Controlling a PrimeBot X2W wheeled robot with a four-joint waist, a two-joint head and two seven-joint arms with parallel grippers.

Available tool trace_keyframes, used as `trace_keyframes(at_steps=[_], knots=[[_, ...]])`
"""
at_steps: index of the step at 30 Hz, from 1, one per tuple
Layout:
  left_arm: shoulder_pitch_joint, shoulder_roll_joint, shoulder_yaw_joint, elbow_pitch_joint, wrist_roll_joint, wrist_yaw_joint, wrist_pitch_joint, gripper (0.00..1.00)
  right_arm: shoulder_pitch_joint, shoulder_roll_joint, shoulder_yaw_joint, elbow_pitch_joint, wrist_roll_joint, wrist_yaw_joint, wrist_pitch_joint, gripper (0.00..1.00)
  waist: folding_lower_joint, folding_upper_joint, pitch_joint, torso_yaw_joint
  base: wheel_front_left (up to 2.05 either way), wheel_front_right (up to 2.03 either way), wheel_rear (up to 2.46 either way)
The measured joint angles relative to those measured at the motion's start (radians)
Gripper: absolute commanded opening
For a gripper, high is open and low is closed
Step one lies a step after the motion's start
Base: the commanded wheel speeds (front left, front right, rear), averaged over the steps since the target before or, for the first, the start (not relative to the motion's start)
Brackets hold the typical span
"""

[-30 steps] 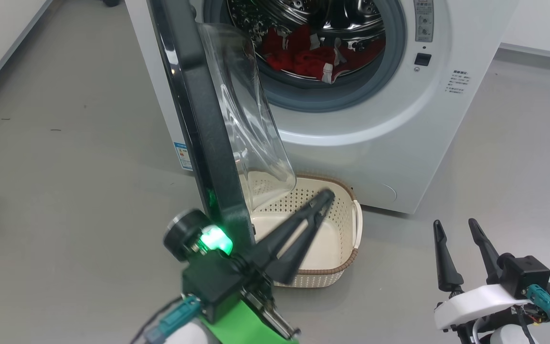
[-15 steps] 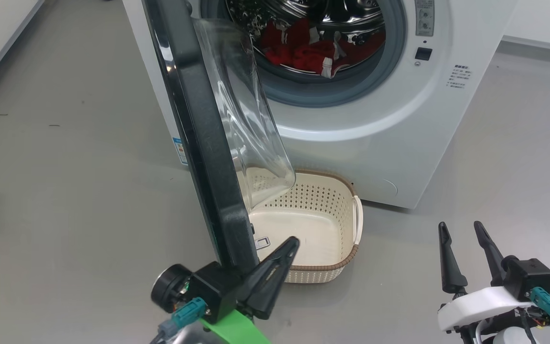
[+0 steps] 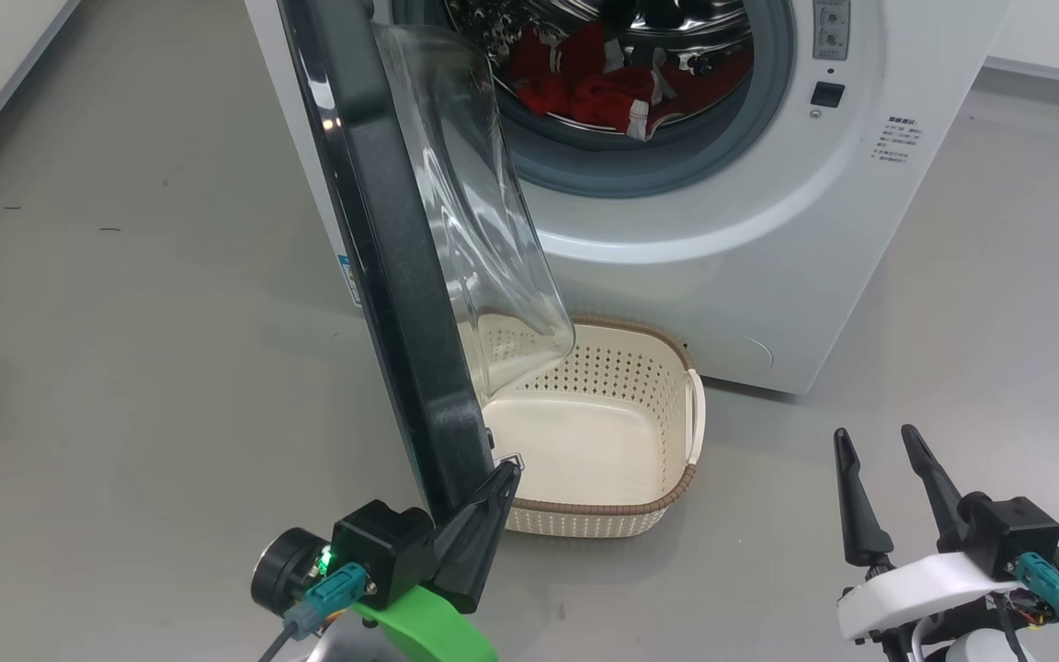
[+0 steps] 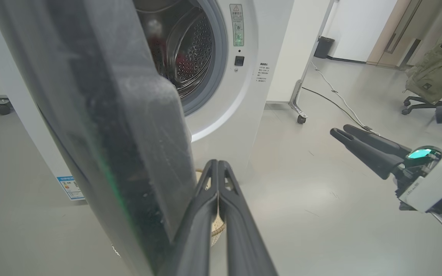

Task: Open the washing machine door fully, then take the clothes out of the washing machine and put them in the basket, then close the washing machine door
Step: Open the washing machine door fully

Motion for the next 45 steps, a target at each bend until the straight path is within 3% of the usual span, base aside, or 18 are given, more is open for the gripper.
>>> trace_keyframes(at_steps=[27, 45], knots=[[0.022, -0.029, 0.075, 0.056, -0.009, 0.063, -0.062, 0.0, -0.006, 0.012, -0.029, 0.002, -0.034, 0.017, 0.0, 1.0, 0.0, 0.0, 0.009, 0.003, 0.0, 0.0, 0.0], [0.042, -0.026, 0.265, 0.141, -0.017, 0.107, -0.16, 0.0, -0.006, 0.021, -0.043, 0.008, -0.042, 0.026, 0.0, 1.0, 0.0, 0.0, 0.006, 0.019, 0.0, 0.0, 0.0]])
